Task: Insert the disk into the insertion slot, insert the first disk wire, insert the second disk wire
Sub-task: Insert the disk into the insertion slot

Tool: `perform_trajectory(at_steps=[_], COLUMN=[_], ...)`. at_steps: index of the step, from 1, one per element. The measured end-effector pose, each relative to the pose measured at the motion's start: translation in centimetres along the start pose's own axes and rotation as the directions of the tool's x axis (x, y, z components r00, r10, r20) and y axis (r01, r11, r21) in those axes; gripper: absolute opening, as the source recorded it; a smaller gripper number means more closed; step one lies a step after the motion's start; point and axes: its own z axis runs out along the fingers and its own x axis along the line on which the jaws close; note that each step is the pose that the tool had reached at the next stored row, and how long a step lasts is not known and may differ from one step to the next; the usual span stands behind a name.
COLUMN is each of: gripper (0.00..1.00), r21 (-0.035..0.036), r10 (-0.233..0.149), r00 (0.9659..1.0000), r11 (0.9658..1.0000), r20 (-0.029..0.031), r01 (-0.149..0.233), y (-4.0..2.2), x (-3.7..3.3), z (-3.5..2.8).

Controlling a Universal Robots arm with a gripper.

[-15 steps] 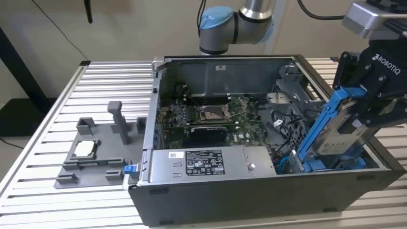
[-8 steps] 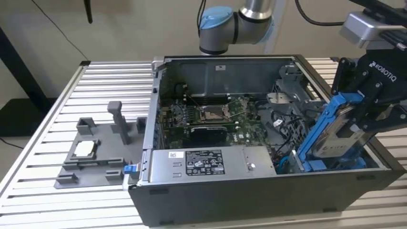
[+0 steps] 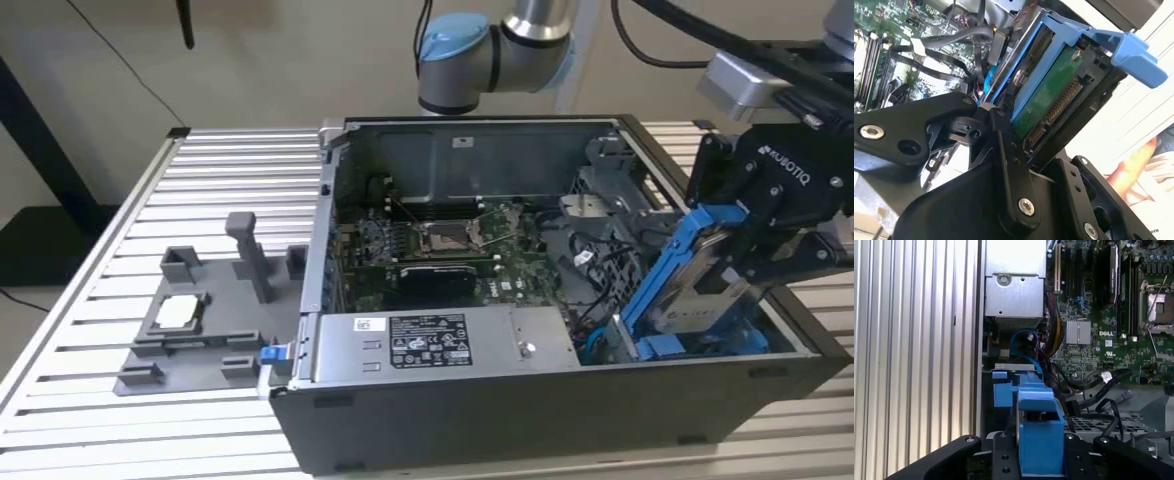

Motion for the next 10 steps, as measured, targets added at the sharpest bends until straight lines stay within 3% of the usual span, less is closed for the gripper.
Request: perform_trajectory(at_steps=[4,10], gripper=[0.32,0.34], r21=[0.0,0.0002], r10=[0.0,0.0], r00=[1.0,1.0], r11=[1.0,1.0], r20=[0.0001,-0.0006], r01=[0.0,0.0], y=[-0.07,-0.08], x=[-0.27,-0.28], z=[0.74,0.78])
